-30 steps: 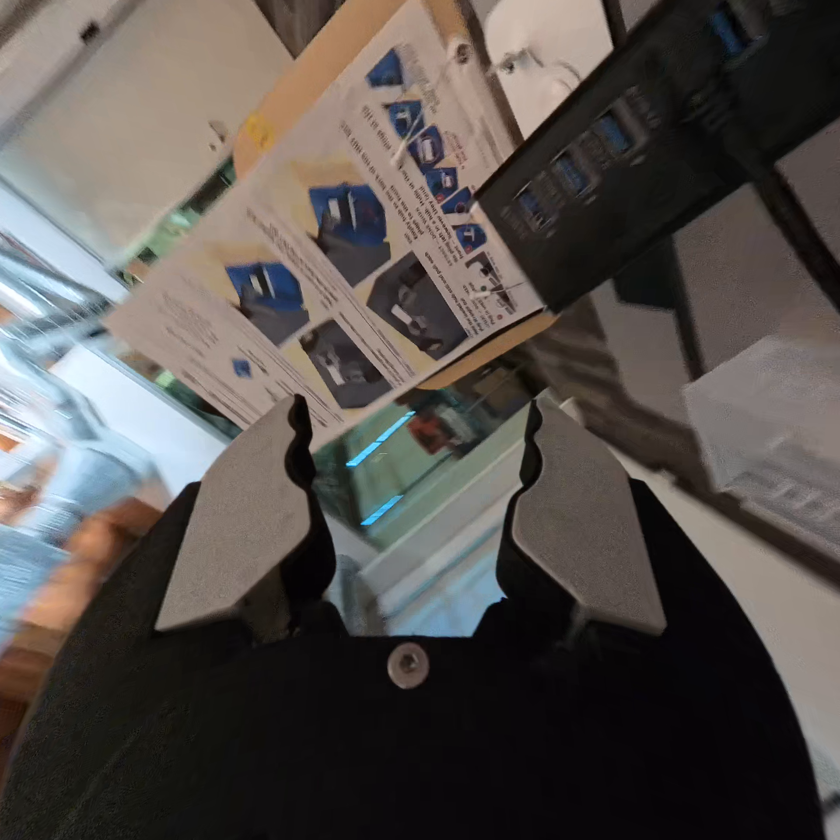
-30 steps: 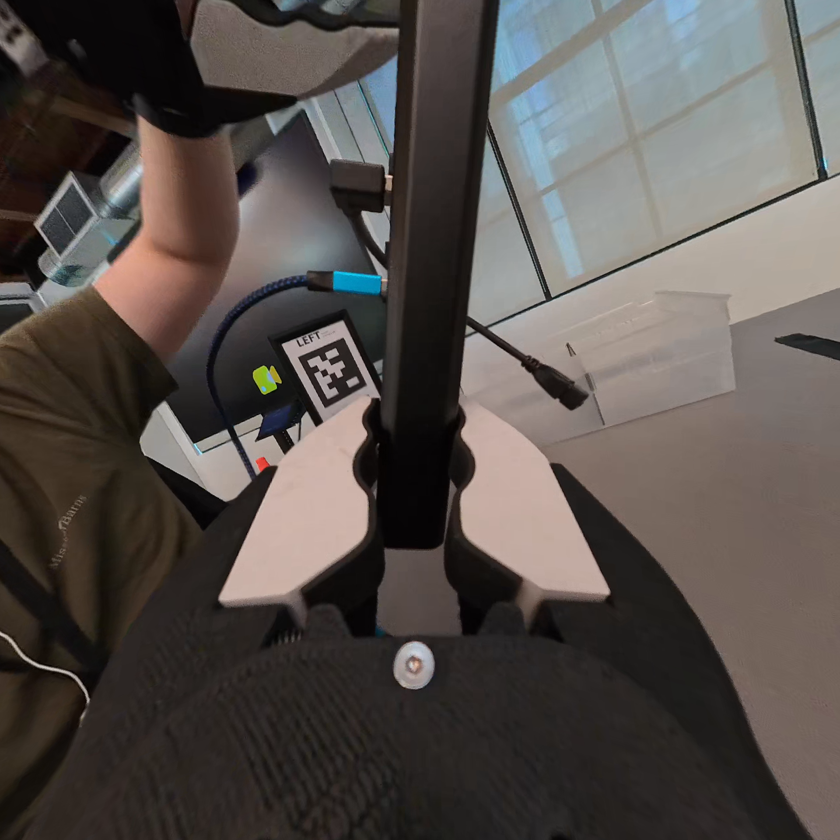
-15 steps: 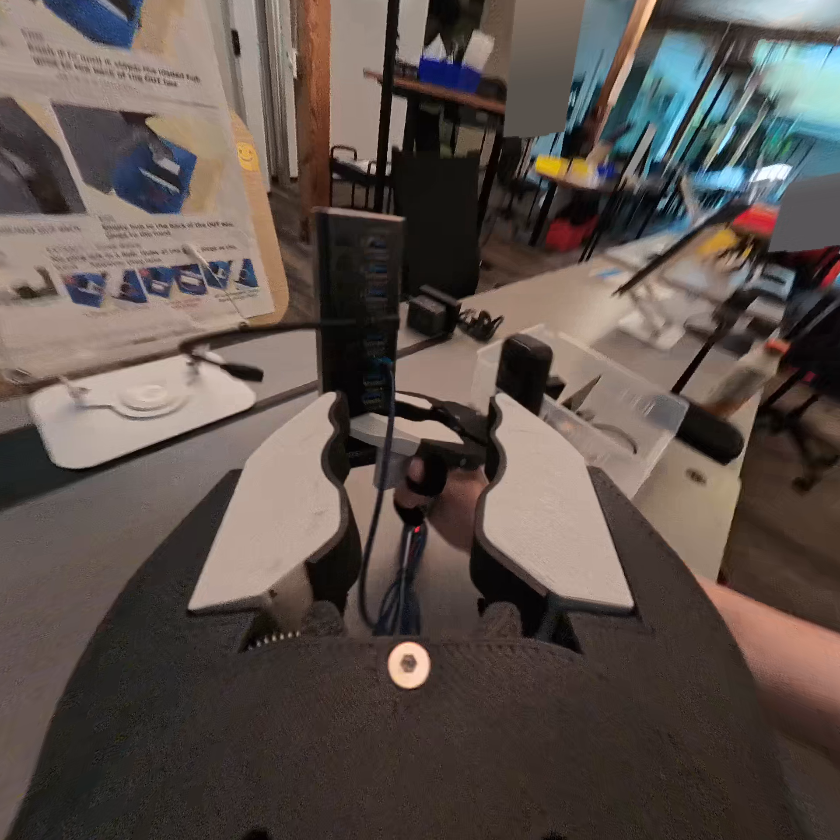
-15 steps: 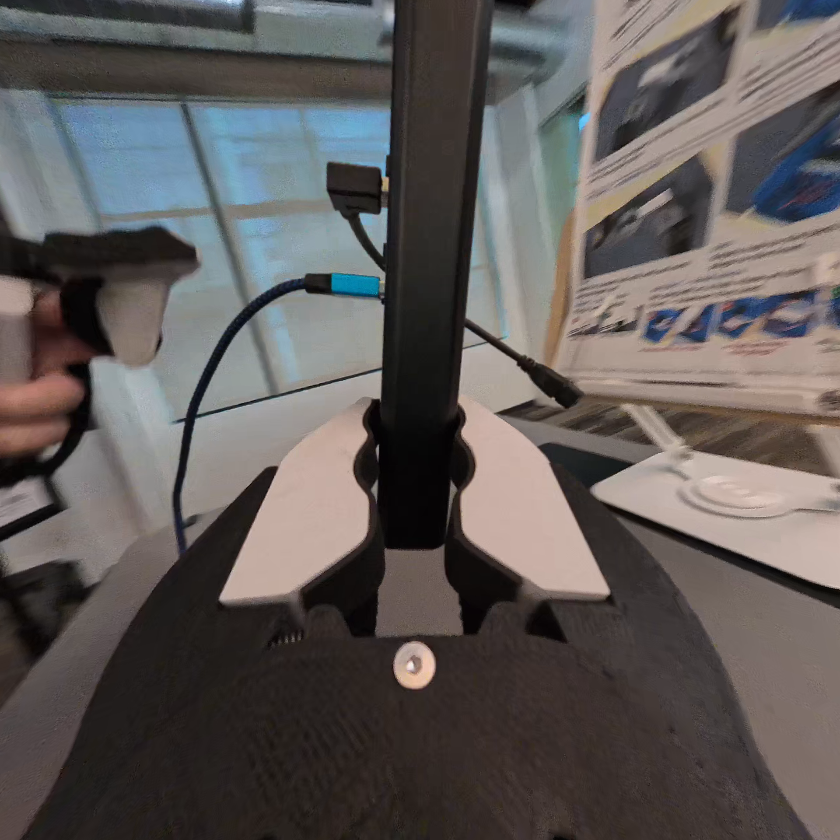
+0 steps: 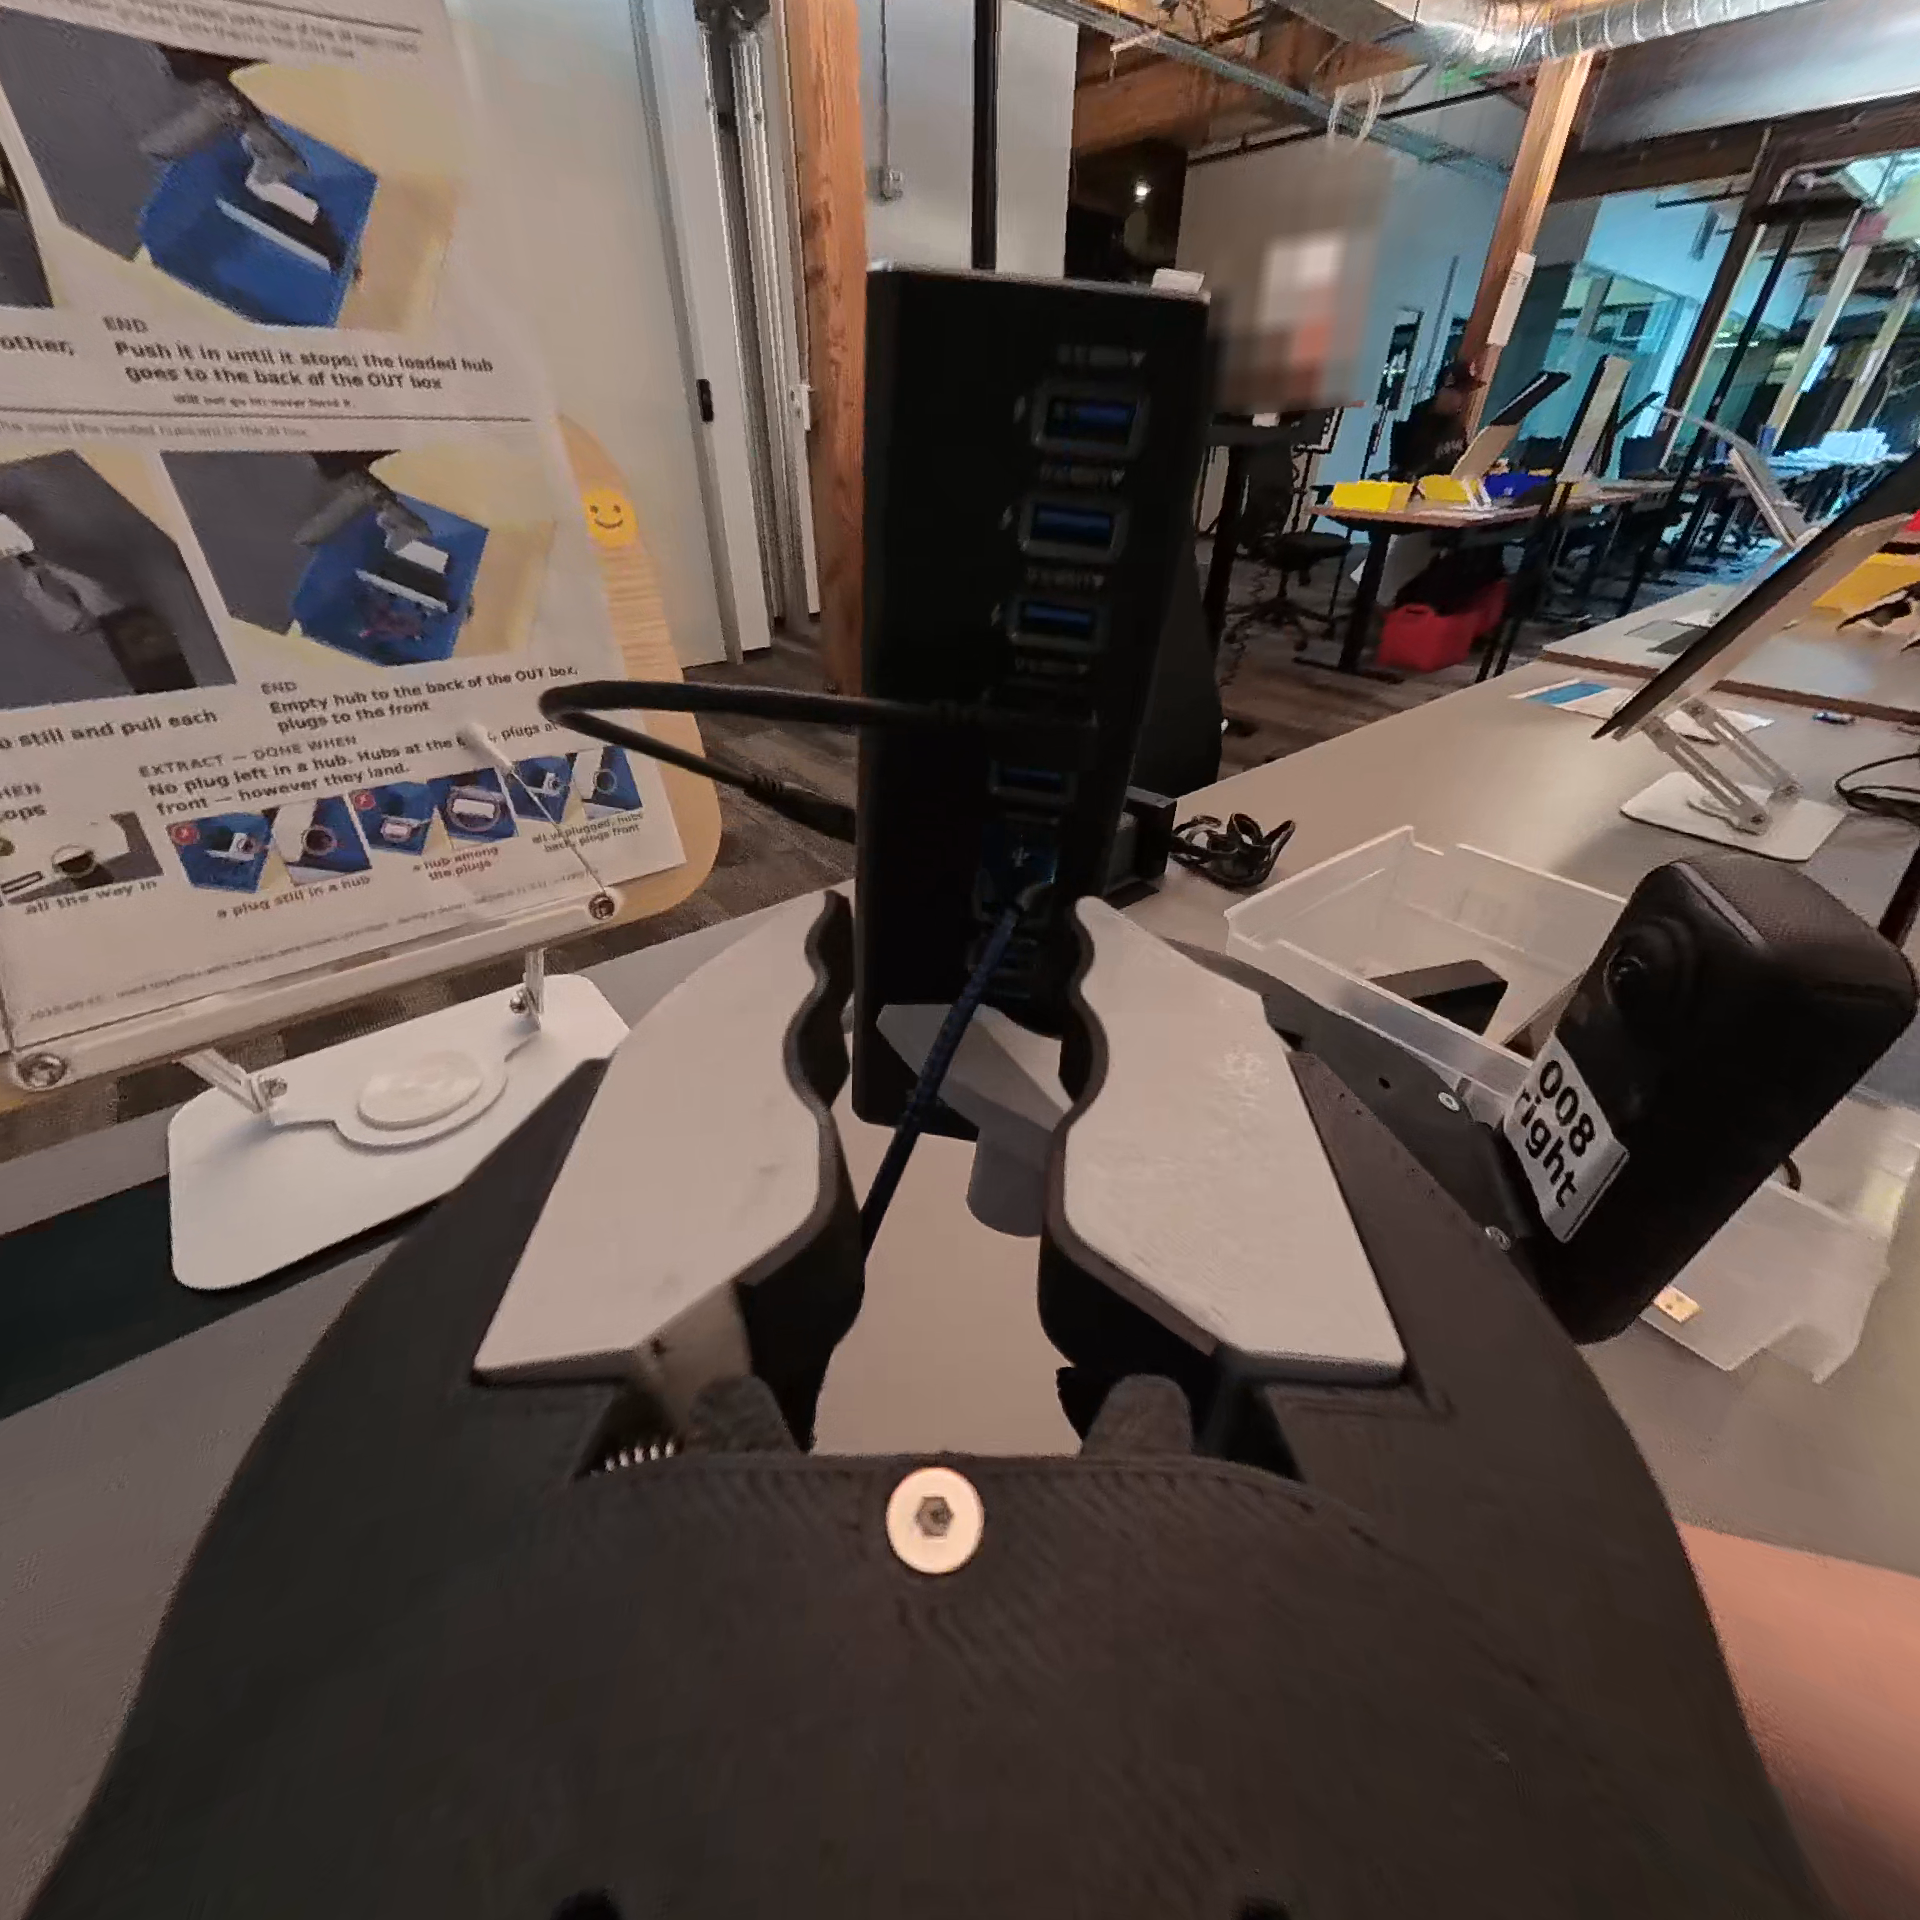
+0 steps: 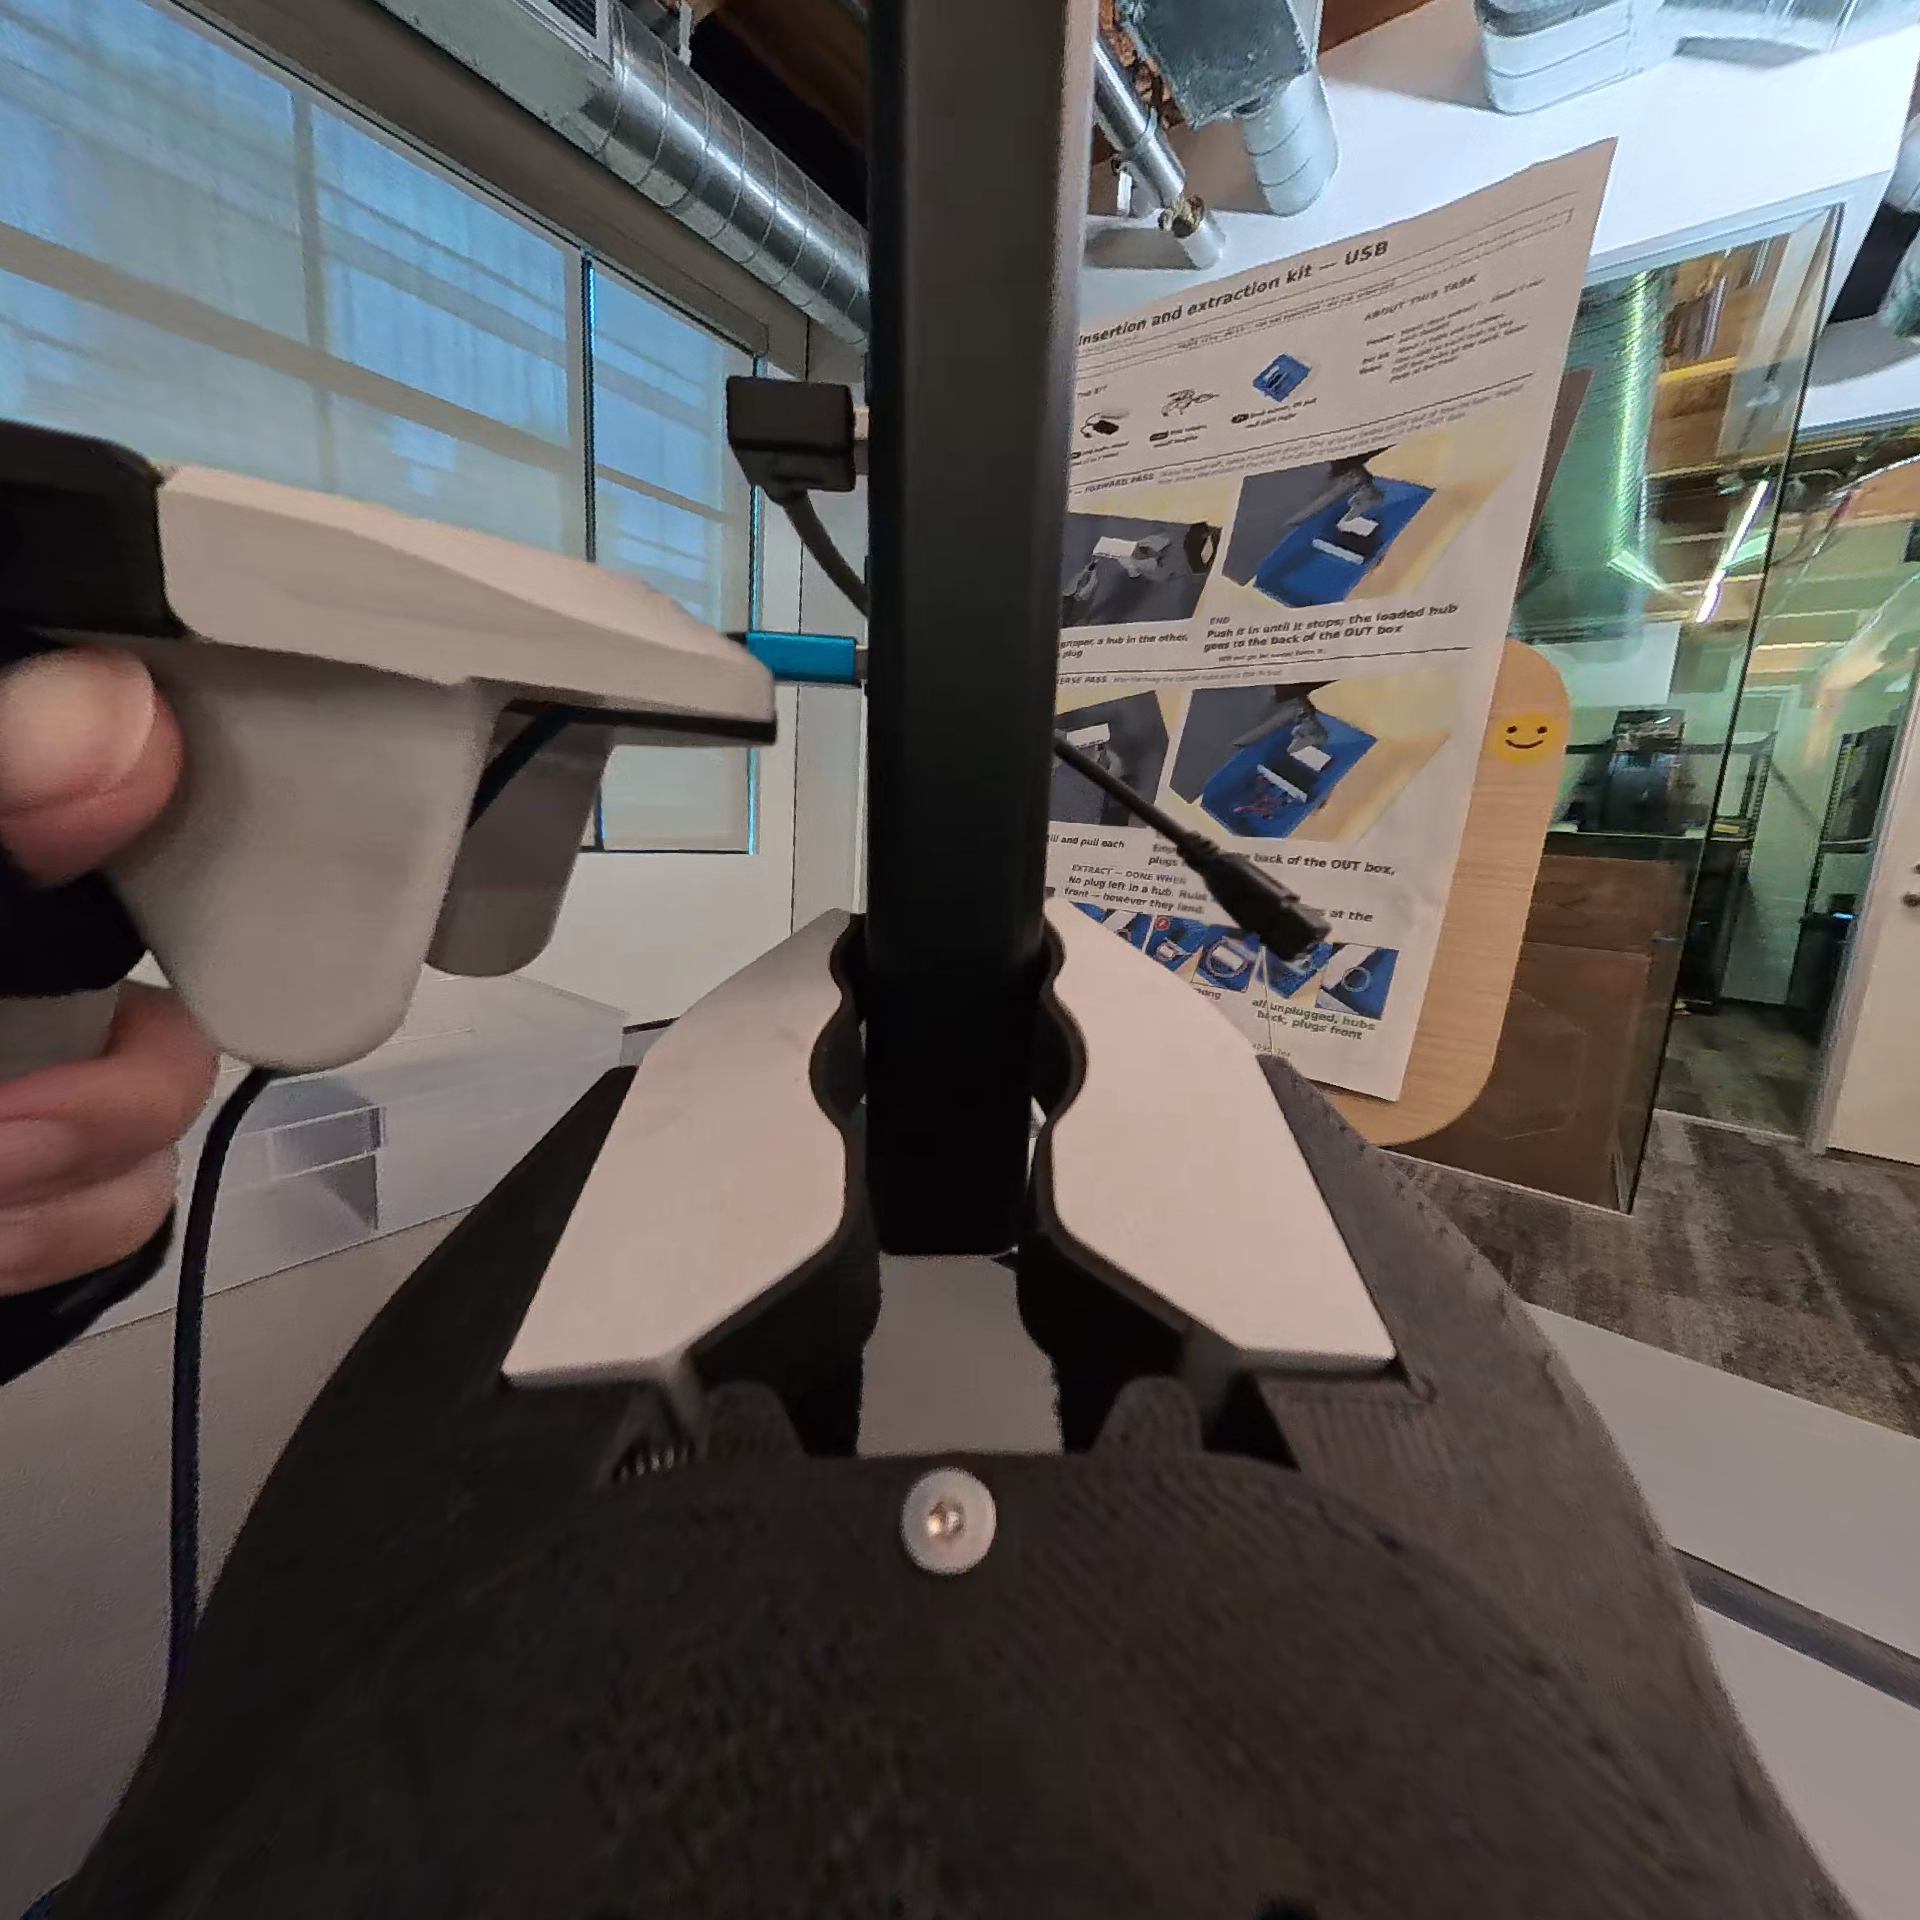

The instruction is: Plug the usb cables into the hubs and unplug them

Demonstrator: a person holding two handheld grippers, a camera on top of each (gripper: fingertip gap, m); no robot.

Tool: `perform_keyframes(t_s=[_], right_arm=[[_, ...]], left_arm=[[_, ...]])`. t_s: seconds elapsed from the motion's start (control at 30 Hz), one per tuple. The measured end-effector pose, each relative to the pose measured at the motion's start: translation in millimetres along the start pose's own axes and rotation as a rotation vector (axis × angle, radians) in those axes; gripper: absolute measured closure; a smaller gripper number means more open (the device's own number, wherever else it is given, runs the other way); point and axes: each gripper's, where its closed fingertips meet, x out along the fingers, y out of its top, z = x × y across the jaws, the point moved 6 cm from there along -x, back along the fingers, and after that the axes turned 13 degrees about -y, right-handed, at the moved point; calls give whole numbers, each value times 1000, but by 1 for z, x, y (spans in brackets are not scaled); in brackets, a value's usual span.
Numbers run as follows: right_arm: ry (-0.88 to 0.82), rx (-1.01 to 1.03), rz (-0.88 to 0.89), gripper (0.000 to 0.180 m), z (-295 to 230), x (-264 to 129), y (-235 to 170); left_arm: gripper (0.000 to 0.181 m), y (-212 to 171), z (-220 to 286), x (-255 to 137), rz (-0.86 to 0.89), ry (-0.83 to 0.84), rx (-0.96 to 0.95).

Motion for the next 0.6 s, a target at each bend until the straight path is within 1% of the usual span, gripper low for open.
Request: perform_keyframes(t_s=[0.13,0.27,0.4,0.53,0.57,0.6], right_arm=[[8,13,2,152,0,-1,1],[21,29,-15,152,-1,0,1],[21,36,-32,152,-1,1,-1],[37,32,-29,152,-2,1,-2],[36,21,-30,152,-2,1,-2],[38,12,-31,152,-3,1,-2]], left_arm=[[148,-1,1,7,3,-14,3],[157,0,4,7,49,-4,27],[157,2,6,5,57,23,60],[156,1,4,10,34,-8,21],[158,2,5,9,48,-15,17],[165,3,6,9,53,-20,20]])
